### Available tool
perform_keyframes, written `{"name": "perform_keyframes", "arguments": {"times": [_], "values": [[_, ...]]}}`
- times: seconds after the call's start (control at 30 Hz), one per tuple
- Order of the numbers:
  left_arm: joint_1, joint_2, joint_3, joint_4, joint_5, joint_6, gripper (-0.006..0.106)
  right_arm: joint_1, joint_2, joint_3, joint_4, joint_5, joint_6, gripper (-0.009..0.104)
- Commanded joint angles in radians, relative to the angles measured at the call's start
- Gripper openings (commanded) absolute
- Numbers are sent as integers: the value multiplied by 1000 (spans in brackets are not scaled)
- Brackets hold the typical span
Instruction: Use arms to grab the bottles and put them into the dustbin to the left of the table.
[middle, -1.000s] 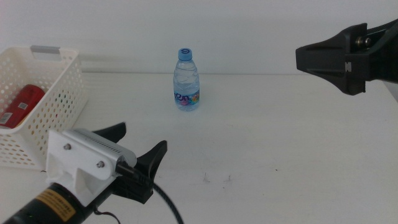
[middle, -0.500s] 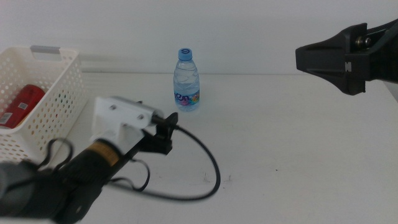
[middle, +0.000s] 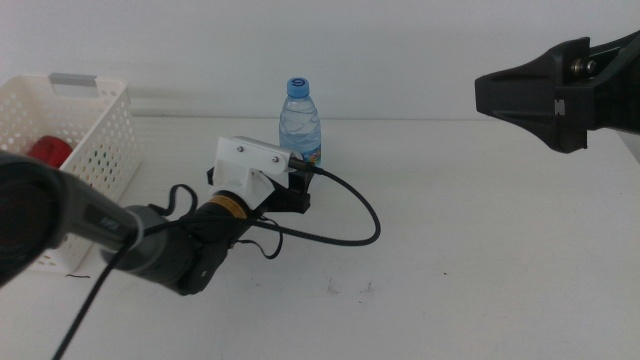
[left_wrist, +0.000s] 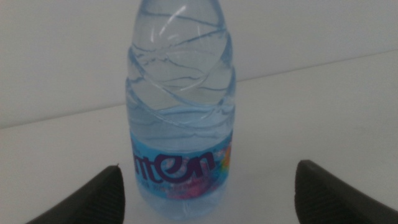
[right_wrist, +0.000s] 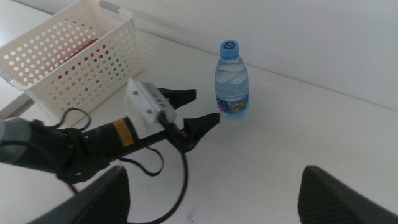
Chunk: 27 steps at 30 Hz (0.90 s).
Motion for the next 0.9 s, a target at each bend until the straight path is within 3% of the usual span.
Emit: {"name": "perform_keyframes", "arguments": {"times": [0.0, 0.87], "values": [[2, 37, -48, -10, -8, -9, 94, -7, -6, -6, -7, -7, -1, 93], [30, 210, -412, -25, 203, -6, 94, -7, -6, -6, -7, -7, -1, 93]]}}
